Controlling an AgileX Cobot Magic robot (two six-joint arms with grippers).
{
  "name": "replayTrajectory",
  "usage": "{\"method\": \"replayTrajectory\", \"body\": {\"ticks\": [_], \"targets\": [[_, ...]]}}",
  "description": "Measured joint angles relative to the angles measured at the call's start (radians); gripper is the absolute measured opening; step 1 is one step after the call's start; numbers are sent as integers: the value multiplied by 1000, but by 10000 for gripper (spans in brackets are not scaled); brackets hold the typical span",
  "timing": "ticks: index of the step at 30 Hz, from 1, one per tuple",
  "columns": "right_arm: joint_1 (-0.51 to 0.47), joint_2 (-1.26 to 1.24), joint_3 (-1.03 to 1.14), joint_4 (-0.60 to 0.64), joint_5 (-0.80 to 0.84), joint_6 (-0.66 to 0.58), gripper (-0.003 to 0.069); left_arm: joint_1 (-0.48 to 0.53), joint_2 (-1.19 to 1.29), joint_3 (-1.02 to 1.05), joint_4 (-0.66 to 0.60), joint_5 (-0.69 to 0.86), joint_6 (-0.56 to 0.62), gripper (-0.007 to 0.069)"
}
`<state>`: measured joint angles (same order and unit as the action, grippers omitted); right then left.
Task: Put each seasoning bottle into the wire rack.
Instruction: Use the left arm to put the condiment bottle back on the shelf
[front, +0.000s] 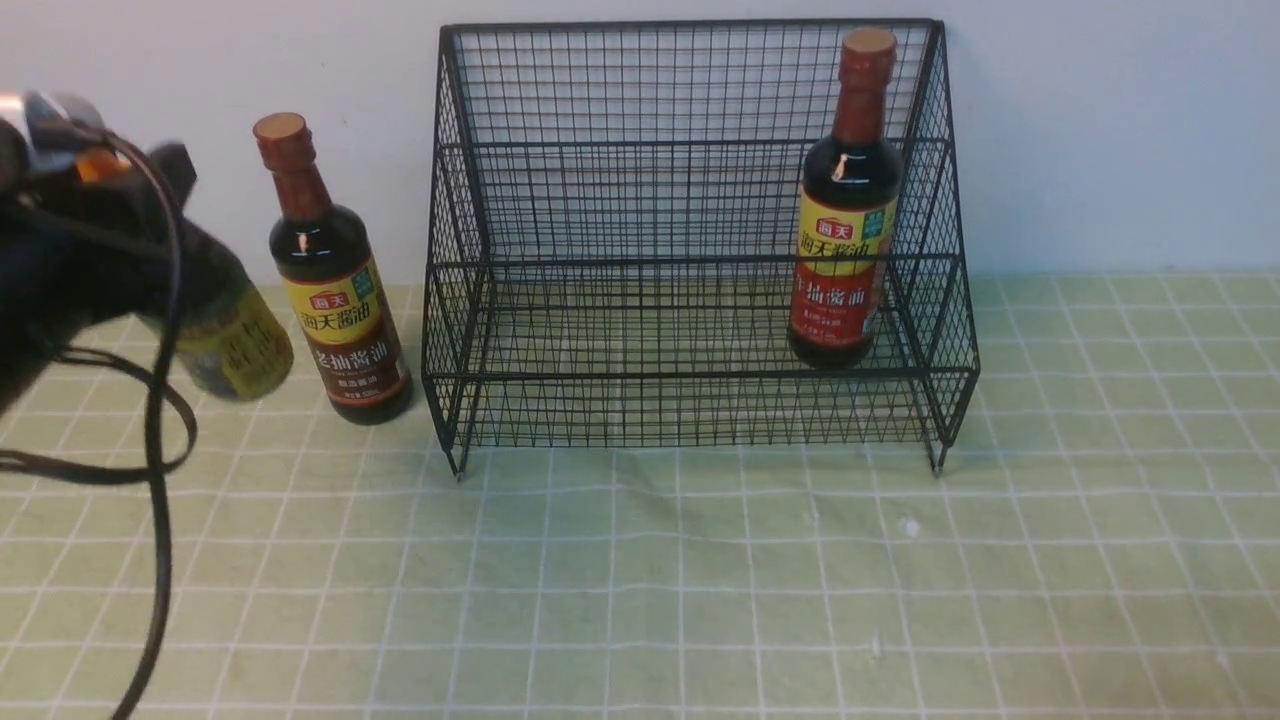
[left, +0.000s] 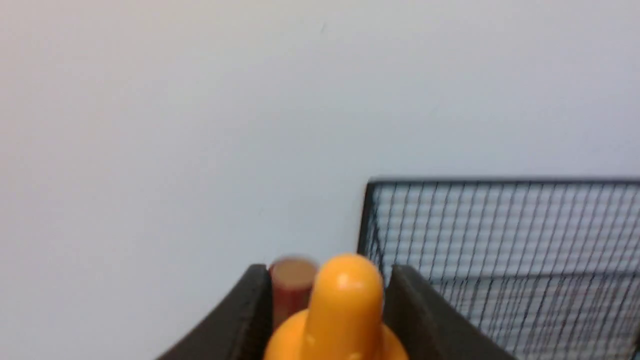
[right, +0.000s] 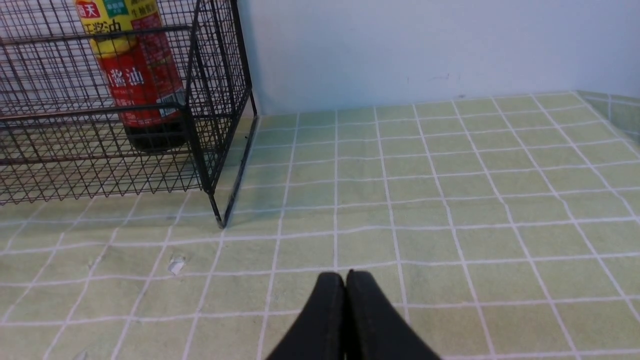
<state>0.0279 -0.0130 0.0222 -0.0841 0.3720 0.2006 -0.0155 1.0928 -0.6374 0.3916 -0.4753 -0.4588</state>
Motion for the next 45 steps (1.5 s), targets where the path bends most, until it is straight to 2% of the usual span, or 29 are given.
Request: {"method": "replayTrajectory", "body": {"ticks": [4, 8, 10, 16, 22, 33, 37, 41, 45], "targets": [[0, 0, 0, 0, 0, 0, -13, -48, 14, -107, 169, 3, -183, 267], [0, 0, 0, 0, 0, 0, -13, -134, 114, -199, 285, -4, -262, 267], [0, 0, 0, 0, 0, 0, -13, -186, 198, -241, 317, -4, -264, 267], [0, 0, 0, 0, 0, 0, -13, -247, 401, -339, 330, -2, -264, 267], [0, 0, 0, 0, 0, 0, -13, -251, 555, -385, 331, -46, -260, 267], [0, 0, 0, 0, 0, 0, -13, -253, 681, -385, 360, -45, -257, 270], [0, 0, 0, 0, 0, 0, -13, -253, 680, -394, 389, -26, -269, 352], [0, 0, 0, 0, 0, 0, -13, -253, 625, -395, 433, 41, -370, 463], [0, 0, 0, 0, 0, 0, -13, -253, 534, -395, 464, 126, -398, 481]]}}
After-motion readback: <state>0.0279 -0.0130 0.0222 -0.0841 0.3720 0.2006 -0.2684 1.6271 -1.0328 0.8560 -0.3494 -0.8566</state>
